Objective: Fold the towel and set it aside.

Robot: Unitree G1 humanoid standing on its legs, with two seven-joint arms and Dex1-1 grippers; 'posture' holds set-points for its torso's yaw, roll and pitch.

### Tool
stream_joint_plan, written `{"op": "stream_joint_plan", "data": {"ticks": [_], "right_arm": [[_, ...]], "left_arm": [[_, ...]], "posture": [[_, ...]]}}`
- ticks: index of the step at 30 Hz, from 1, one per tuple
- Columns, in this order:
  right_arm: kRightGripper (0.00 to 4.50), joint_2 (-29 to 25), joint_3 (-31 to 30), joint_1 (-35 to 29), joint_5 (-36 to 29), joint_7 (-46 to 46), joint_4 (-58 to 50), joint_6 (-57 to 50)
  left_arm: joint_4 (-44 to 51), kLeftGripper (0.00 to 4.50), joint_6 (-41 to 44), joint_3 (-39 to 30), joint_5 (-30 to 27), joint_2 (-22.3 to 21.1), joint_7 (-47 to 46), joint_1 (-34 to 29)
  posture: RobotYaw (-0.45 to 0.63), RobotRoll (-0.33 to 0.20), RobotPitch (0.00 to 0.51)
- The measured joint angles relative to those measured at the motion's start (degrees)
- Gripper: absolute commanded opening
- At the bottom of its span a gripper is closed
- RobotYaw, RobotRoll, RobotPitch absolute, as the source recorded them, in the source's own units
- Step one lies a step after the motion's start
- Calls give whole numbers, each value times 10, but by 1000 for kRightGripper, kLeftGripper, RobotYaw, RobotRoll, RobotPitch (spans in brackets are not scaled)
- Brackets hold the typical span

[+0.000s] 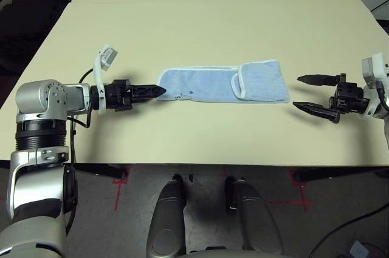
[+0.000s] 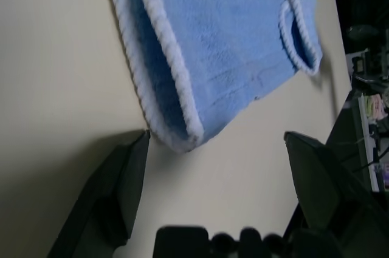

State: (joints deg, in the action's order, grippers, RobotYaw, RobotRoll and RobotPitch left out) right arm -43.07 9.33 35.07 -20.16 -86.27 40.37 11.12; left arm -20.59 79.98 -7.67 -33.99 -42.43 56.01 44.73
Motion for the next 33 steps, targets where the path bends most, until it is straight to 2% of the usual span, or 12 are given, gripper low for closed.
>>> {"op": "stream_joint_plan", "data": {"ticks": [7, 18, 33], "right_arm": [[4475, 0, 0, 0, 1, 1, 0, 0], [4475, 0, 0, 0, 2, 2, 0, 1], [4475, 0, 0, -2, 2, 2, -6, 2]], "left_arm": [[-5, 4500, 19, 8, -18, -11, 7, 0], [-32, 4500, 44, -13, -32, 35, -16, 18], [-95, 4500, 0, -46, -29, 47, -64, 42]], "posture": [[-8, 0, 219], [-11, 0, 212], [-11, 0, 213]]}}
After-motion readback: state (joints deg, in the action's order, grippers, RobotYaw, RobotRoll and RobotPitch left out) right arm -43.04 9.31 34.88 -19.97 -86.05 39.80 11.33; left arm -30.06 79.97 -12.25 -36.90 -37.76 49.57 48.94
